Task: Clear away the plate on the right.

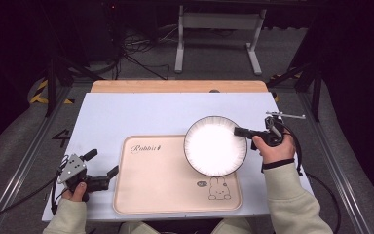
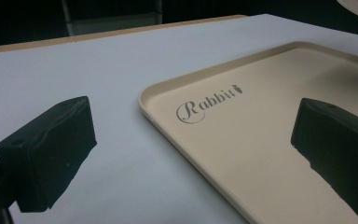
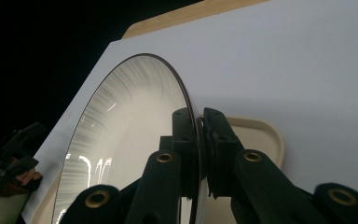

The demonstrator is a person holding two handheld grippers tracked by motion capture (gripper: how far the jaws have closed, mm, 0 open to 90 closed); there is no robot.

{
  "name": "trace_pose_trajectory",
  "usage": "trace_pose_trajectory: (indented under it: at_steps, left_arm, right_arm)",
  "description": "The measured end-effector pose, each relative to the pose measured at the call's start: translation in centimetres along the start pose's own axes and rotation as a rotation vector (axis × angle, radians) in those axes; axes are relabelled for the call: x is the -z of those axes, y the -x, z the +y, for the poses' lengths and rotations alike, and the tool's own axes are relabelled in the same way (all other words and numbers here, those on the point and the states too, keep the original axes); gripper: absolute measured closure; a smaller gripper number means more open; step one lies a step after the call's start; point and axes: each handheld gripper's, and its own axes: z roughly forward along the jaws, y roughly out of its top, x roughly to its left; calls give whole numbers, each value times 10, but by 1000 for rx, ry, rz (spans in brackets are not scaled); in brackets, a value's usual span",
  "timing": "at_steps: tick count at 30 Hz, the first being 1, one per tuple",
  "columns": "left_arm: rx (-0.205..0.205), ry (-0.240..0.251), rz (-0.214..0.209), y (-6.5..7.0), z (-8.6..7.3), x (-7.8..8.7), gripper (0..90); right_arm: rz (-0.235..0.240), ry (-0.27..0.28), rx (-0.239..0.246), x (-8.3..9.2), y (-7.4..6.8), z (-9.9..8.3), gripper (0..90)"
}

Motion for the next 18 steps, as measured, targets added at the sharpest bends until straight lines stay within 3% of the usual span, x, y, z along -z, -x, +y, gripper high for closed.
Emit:
trace_pose_trajectory:
  at_steps: [9,18]
  left_arm:
    - [-2,-7,-5,0,0,0,3]
    - [-4,-15,1,0,1,0,3]
  right_arm:
    - [65,-57,24,-29,-24,-4,848]
    - [110,-105,15,-53,-36,-10,848]
